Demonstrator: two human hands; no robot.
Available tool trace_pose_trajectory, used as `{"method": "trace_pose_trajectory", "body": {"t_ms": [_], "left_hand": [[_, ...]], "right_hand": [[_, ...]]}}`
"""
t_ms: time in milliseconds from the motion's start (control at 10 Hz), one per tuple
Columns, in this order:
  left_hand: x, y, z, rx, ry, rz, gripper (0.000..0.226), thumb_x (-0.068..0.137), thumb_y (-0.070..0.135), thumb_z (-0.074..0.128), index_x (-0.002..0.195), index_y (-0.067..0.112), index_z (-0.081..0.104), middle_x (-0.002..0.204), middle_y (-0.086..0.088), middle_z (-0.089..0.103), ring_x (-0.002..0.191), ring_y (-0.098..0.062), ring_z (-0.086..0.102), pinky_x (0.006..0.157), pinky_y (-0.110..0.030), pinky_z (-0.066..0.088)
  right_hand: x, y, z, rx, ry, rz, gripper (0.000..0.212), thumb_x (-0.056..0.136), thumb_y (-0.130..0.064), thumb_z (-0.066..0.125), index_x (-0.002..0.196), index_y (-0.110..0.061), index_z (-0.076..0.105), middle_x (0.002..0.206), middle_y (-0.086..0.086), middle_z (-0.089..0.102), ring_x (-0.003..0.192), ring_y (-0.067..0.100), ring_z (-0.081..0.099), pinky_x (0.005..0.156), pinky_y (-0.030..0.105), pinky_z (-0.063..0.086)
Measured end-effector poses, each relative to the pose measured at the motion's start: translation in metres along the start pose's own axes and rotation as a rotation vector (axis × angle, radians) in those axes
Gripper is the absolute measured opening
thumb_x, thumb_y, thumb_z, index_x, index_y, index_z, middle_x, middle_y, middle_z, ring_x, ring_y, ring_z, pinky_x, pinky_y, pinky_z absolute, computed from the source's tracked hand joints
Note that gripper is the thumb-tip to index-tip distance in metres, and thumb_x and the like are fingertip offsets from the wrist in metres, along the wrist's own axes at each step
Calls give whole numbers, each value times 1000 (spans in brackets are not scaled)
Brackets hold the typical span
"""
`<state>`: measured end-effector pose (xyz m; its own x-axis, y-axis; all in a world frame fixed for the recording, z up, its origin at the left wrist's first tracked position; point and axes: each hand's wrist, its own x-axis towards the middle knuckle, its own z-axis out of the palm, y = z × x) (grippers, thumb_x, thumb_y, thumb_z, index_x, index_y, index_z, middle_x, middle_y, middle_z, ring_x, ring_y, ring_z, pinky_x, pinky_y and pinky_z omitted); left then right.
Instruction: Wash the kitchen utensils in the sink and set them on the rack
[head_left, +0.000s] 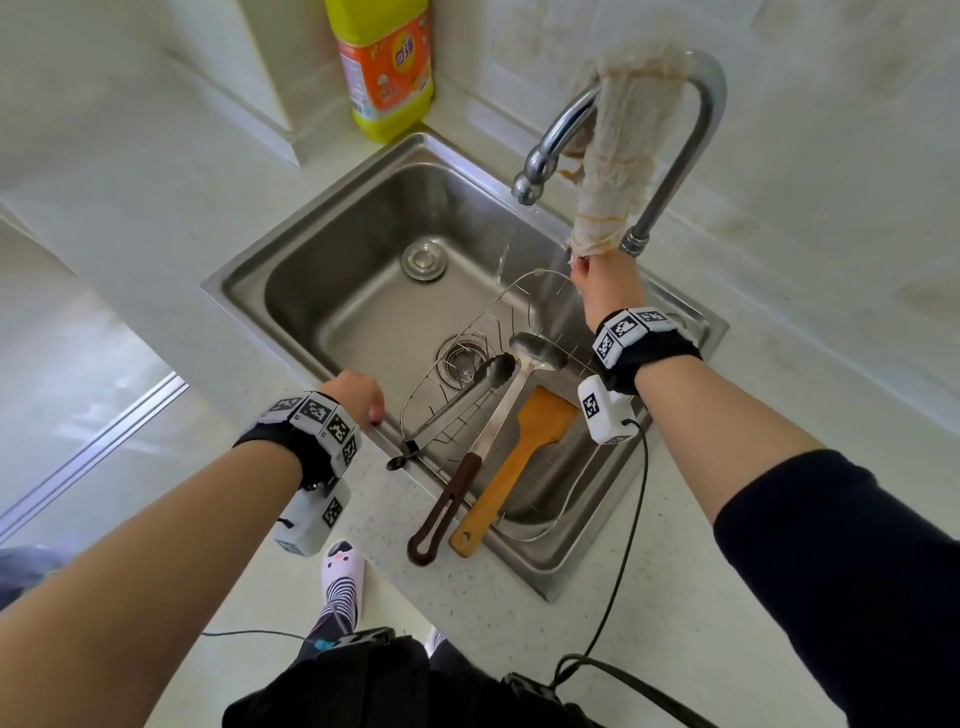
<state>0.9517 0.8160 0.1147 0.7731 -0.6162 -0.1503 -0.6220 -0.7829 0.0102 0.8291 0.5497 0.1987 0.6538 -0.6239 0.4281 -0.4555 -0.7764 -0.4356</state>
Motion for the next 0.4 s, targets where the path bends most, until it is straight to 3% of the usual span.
{"method": "trace_pose_trajectory", "body": {"t_ms": [200,300,400], "left_hand": [[-43,-68,-1,-31,86,-197,21,89,9,55,100,17,71,113,-10,62,104,-26,60,99,-38,47],[-50,-76,0,-42,116,-226,21,89,9,56,99,18,71,114,-11,61,104,-27,59,99,-38,46],[-54,-81,0,-58,154,-254,19,89,12,57,101,18,71,114,-12,60,104,-28,58,99,-38,45]], "right_hand": [[7,-87,23,106,-13,-209,37,101,-23,35,97,5,59,98,21,62,92,33,60,69,31,35],[11,-98,27,122,1,-259,35,101,-22,35,100,5,58,102,22,62,94,34,60,71,34,37],[8,-108,29,149,3,-270,30,100,-13,35,112,4,56,115,23,58,106,34,56,84,37,42]]}}
